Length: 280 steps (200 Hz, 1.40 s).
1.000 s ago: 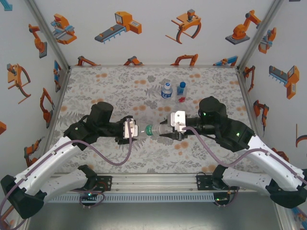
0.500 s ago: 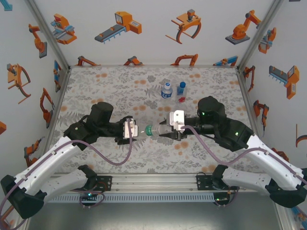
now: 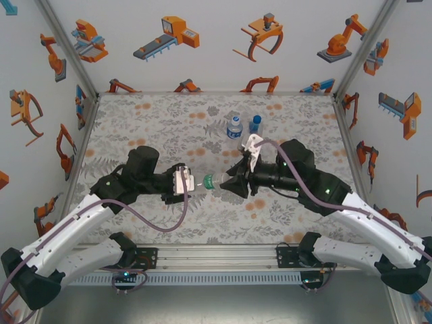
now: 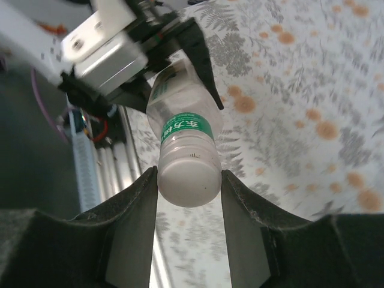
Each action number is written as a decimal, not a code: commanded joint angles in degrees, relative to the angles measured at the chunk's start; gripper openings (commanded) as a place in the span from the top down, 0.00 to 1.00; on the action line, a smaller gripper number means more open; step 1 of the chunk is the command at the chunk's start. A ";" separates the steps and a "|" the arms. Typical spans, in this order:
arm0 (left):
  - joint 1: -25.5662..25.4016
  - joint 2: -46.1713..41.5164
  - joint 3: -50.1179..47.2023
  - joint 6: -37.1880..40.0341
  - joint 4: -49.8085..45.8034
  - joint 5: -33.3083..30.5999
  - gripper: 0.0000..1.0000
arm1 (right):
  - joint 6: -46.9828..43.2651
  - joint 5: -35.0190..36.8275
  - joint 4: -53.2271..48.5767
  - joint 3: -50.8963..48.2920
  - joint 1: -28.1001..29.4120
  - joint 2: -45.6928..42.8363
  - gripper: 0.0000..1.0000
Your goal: Screw on the bottle caps
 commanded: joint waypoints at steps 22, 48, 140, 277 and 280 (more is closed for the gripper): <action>-0.80 -1.24 -0.46 -1.44 9.32 2.52 1.00 | 44.31 14.54 -4.78 -1.73 0.45 2.76 0.94; -0.80 -1.21 -1.46 -2.00 11.47 2.27 1.00 | 62.89 15.54 -6.90 -3.74 0.51 2.63 0.89; -0.94 1.91 -0.69 -1.94 12.49 3.08 1.00 | 62.28 19.57 -5.70 -3.42 0.24 0.42 0.45; -0.96 1.13 -0.45 -3.01 8.72 6.12 1.00 | -14.60 0.44 -5.66 6.66 -0.71 -5.51 0.28; -0.92 1.06 -0.51 -3.04 8.67 6.20 1.00 | -16.64 -0.88 -6.79 7.06 -0.72 -5.34 0.29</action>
